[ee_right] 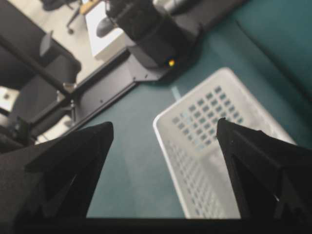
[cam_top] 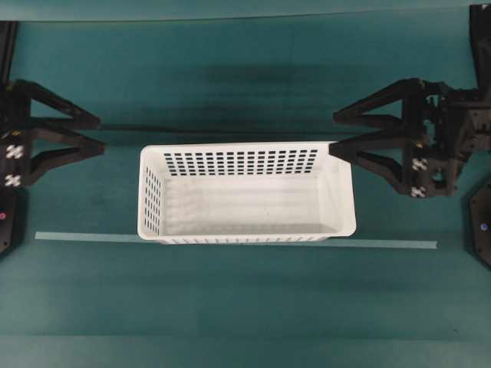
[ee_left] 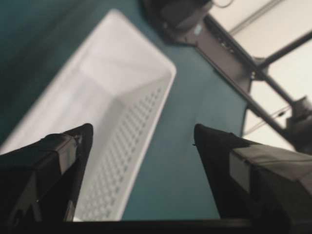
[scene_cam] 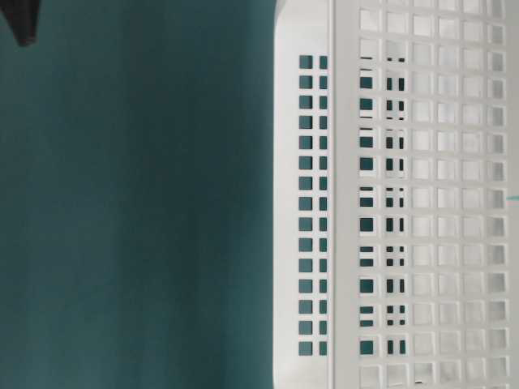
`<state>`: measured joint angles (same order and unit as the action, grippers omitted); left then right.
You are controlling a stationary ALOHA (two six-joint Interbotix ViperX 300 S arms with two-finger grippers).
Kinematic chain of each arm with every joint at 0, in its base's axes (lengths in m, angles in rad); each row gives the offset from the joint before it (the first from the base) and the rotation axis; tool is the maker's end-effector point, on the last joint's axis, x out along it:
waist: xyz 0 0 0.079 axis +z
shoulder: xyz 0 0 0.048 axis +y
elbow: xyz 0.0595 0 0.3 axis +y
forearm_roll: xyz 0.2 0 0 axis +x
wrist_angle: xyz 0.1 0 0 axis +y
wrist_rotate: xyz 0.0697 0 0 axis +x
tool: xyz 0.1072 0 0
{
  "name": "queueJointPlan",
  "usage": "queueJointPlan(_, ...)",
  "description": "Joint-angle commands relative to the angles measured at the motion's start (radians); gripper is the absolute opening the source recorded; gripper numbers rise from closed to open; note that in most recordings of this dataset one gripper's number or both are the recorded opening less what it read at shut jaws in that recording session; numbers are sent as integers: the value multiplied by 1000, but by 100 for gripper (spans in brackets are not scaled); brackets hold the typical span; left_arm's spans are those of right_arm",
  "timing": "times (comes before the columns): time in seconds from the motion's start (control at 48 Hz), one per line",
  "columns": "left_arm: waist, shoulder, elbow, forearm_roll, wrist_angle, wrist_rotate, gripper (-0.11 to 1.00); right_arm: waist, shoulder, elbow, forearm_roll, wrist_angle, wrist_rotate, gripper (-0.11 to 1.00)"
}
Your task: Lift the white basket with both hands.
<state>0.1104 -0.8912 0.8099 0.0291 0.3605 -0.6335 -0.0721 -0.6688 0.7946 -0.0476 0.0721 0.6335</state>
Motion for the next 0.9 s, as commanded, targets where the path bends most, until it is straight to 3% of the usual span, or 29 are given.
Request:
queueJointPlan(0.0, -12, -12, -9, 3, -20, 84, 90, 15, -17, 6, -5, -15, -60, 91)
queueJointPlan(0.167, -64, -69, 0, 3, -20, 253, 90, 60, -95, 40, -5, 9, -207, 91)
queueJointPlan(0.375, -126, -121, 6, 3, -20, 347, 90, 98, -206, 86, -5, 12, -342, 91)
queueJointPlan(0.876, -127, -138, 20, 5, -61, 362, 90, 103, -282, 150, -5, -20, -365, 91)
